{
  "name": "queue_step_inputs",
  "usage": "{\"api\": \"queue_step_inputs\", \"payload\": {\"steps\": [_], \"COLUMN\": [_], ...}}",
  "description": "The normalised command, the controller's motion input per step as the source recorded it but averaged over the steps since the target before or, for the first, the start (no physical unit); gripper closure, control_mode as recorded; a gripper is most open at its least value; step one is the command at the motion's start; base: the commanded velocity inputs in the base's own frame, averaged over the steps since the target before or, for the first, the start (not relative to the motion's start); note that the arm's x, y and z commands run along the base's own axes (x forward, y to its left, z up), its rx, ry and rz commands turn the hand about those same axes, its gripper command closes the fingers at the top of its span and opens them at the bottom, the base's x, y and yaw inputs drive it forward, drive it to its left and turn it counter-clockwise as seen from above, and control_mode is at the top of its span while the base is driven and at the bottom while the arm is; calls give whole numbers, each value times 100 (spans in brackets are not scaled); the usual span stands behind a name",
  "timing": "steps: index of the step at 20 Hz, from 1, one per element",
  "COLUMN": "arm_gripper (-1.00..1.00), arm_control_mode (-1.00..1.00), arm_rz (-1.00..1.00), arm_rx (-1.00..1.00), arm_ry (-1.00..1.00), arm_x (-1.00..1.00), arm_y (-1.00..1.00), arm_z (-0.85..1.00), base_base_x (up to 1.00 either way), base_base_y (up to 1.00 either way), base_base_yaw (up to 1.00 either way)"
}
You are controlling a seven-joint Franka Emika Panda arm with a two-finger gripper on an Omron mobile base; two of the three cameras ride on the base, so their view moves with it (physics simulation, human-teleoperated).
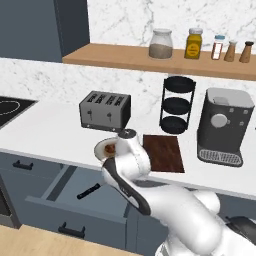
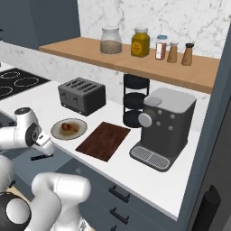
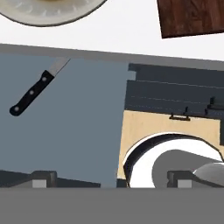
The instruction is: Pick up the knife from the drawer and place it on the cutting board. Then place the meat from the plate to the cutting board.
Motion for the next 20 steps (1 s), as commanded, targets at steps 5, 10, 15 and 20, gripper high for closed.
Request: {"api": "queue_step_inputs", "payload": {"steps": [5,10,15,20], "arm_gripper": [-100,-100,-100,-100], "arm_control_mode": [-100,-100,-100,-100], "arm_rz": [0,0,0,0], "arm_rx": [9,2,-1,-5], "arm_ry": [1,5,9,17], "arm_x": [61,40,6,0], "arm_y": [64,27,34,39], "arm_z": [-79,-40,-30,-16], "base_base_x": [0,0,0,0], "base_base_y": [0,0,0,0], "base_base_yaw": [0,0,0,0]}}
